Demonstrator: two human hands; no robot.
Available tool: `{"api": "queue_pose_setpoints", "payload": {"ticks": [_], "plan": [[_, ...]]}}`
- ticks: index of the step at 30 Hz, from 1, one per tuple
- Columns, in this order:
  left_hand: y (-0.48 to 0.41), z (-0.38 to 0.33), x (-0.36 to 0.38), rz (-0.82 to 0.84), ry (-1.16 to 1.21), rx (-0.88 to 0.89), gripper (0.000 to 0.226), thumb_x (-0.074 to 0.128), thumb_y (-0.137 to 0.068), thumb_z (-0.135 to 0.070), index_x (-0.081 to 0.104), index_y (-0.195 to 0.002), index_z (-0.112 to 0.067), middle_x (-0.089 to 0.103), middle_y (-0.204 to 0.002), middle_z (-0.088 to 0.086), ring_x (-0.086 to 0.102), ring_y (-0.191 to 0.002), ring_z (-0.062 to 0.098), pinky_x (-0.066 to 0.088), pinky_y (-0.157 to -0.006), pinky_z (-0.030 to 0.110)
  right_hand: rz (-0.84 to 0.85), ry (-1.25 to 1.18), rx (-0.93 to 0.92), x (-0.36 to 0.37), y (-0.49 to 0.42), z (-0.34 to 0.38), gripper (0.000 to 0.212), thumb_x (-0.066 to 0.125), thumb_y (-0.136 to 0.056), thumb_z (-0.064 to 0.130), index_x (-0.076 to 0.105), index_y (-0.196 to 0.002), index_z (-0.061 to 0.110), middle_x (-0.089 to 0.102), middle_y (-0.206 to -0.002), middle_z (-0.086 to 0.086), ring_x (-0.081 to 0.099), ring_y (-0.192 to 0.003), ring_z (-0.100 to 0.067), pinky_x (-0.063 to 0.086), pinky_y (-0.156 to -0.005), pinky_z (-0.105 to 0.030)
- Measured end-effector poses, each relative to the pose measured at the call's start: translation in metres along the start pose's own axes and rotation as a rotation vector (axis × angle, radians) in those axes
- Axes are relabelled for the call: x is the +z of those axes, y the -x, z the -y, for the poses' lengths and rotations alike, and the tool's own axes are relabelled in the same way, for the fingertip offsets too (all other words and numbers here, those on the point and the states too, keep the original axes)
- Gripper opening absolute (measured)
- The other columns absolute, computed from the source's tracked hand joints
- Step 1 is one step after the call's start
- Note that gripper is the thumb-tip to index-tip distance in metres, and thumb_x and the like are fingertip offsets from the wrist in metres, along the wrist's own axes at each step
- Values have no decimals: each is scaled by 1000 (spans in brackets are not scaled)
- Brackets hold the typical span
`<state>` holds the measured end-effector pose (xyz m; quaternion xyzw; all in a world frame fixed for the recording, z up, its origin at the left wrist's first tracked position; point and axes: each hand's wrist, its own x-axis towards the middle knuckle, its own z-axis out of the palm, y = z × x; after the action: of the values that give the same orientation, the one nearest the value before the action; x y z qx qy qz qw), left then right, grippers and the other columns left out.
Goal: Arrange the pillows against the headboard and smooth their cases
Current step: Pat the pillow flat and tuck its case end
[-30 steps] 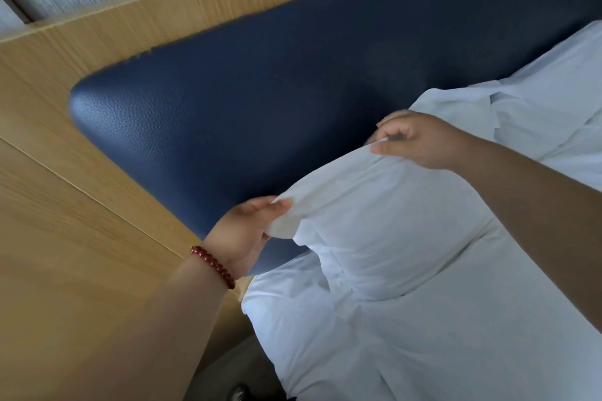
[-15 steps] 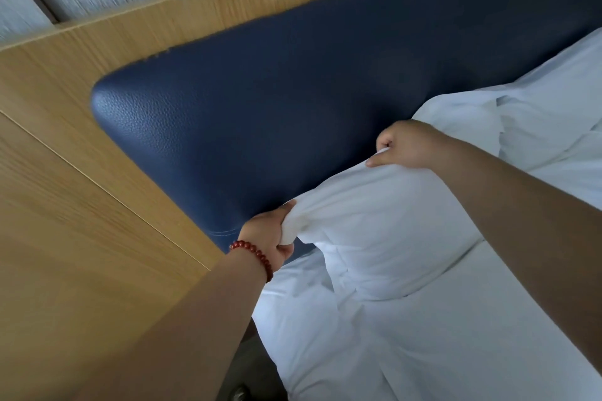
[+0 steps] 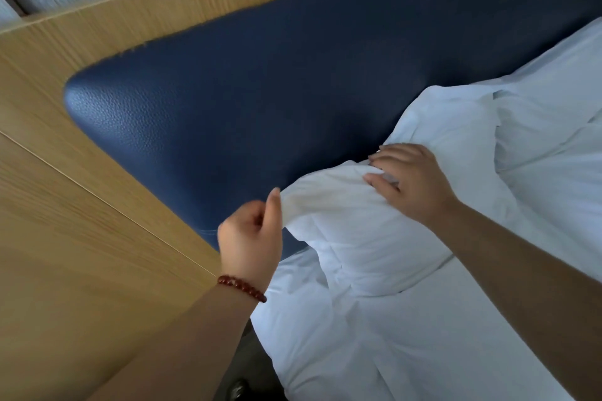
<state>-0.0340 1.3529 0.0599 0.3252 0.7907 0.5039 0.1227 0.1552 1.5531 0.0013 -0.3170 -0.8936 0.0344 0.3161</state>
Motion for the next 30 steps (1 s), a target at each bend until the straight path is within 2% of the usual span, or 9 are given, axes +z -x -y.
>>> {"api": "queue_pose_setpoints", "payload": {"ticks": [2, 5, 7, 9, 12, 14, 18, 24, 30], "plan": [[-2, -14, 12, 26, 19, 113, 57, 58, -94, -36, 45, -60, 7, 42, -54, 22, 34, -47, 19, 31, -46, 29, -54, -38, 10, 1, 3, 0, 31, 56, -91, 39, 74, -99, 14, 72, -110, 4, 59, -119, -17, 40, -102, -39], [-10, -26, 30, 39, -29, 293, 35, 62, -93, -33, 59, -66, -10, 51, -53, 2, 47, -52, 17, 40, -50, 24, -85, -65, -32, 2, 4, -3, 27, 59, -93, 33, 73, -99, 10, 71, -116, 1, 56, -124, -20, 43, -102, -44], [-17, -31, 40, 24, -138, 493, 14, 66, -90, -32, 69, -84, -19, 61, -70, -9, 56, -66, 9, 46, -62, 21, -85, -74, -46, 1, 4, -4, 24, 60, -93, 31, 72, -98, 11, 69, -120, 1, 55, -126, -21, 44, -100, -46], [-26, -35, 54, 71, -342, 659, 29, 67, -86, -41, 71, -107, -22, 68, -99, -6, 61, -94, 17, 47, -85, 30, -73, -74, -38, -3, 3, -4, 26, 56, -95, 35, 71, -97, 14, 68, -122, 4, 55, -124, -19, 42, -100, -44], [-38, -42, 79, 389, -666, 585, 63, 56, -89, -58, 47, -142, -27, 48, -145, -7, 41, -134, 19, 29, -110, 36, -32, -16, -33, -17, -10, -9, 35, 44, -97, 43, 71, -104, 21, 69, -116, 9, 58, -115, -17, 35, -94, -38], [-44, -34, 92, 526, -740, 468, 67, 44, -89, -66, 39, -146, -31, 46, -146, -10, 40, -135, 19, 34, -111, 37, 42, 52, 7, -29, -24, -29, 42, 36, -96, 49, 71, -110, 28, 68, -119, 11, 56, -118, -14, 29, -97, -37], [-36, -16, 93, 549, -820, 420, 67, 33, -92, -67, 30, -149, -32, 45, -146, -9, 38, -135, 17, 30, -113, 36, 269, 79, 155, -49, -39, -95, 57, 21, -94, 60, 63, -124, 37, 58, -134, 18, 44, -133, -6, 11, -116, -43], [-29, -52, 112, 317, -677, 671, 71, 29, -88, -64, 48, -140, -20, 60, -131, -2, 54, -121, 23, 45, -98, 39, -3, 75, -34, -42, -34, -101, 35, 46, -95, 42, 73, -106, 22, 67, -118, 7, 57, -117, -17, 37, -105, -46], [-39, -47, 155, 687, -827, 625, 71, 22, -96, -63, 4, -156, -29, 9, -164, -8, 15, -148, 14, 15, -119, 34, -20, 104, 289, -48, -28, -133, 47, 38, -93, 48, 69, -117, 21, 65, -125, 2, 56, -120, -22, 45, -96, -48]]}}
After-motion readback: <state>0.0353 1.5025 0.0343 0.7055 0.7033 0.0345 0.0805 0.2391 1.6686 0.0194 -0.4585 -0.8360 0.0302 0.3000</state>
